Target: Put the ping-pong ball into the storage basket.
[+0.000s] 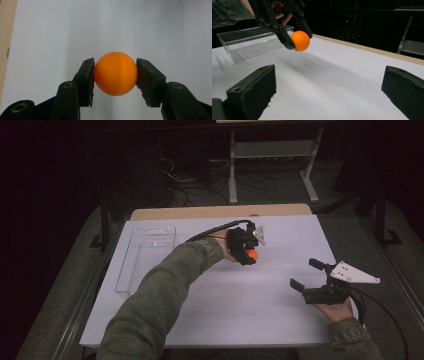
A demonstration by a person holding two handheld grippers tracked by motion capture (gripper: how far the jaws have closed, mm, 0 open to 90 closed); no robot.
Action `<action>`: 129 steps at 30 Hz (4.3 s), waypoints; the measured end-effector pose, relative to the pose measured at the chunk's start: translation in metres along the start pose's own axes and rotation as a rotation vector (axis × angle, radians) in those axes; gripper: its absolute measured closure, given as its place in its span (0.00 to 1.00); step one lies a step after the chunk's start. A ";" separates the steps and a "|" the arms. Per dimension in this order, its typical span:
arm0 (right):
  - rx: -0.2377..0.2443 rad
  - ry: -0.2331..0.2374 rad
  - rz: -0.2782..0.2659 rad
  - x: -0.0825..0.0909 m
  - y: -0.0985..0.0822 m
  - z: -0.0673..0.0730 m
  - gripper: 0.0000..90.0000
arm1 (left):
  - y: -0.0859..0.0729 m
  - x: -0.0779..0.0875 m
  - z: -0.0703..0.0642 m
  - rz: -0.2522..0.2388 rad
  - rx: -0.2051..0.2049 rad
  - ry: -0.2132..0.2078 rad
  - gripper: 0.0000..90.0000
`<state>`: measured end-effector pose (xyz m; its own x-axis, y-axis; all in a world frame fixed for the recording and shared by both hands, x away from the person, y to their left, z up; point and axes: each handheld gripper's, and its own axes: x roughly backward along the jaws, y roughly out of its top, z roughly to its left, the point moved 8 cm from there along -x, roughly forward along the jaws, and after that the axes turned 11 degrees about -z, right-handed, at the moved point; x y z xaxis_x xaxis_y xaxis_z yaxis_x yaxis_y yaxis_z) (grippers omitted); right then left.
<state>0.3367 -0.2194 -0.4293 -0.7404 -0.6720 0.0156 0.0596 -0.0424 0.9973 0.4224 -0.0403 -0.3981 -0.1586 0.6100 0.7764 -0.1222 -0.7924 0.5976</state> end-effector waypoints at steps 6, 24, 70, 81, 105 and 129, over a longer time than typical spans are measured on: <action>-0.001 0.005 0.006 -0.001 -0.001 0.001 0.00 | 0.001 0.011 -0.001 0.001 -0.002 0.016 0.56; 0.006 0.011 0.019 -0.002 -0.003 0.003 0.00 | 0.001 0.056 0.000 -0.015 -0.008 0.083 0.56; 0.016 0.019 0.028 -0.003 -0.004 0.004 0.00 | -0.017 0.099 -0.011 0.044 -0.013 0.084 0.56; 0.017 0.022 0.032 -0.004 -0.005 0.005 0.00 | -0.023 0.120 -0.013 0.044 -0.012 0.107 0.56; 0.020 0.028 0.048 -0.007 -0.008 0.007 0.00 | -0.048 0.159 -0.010 0.082 0.020 0.162 0.56; 0.021 0.020 0.058 -0.007 -0.009 0.006 0.00 | -0.081 0.188 -0.009 0.124 0.068 0.204 0.56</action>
<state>0.3371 -0.2102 -0.4379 -0.7222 -0.6879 0.0724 0.0878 0.0127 0.9961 0.3939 0.1382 -0.3022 -0.3637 0.4899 0.7923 -0.0238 -0.8552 0.5178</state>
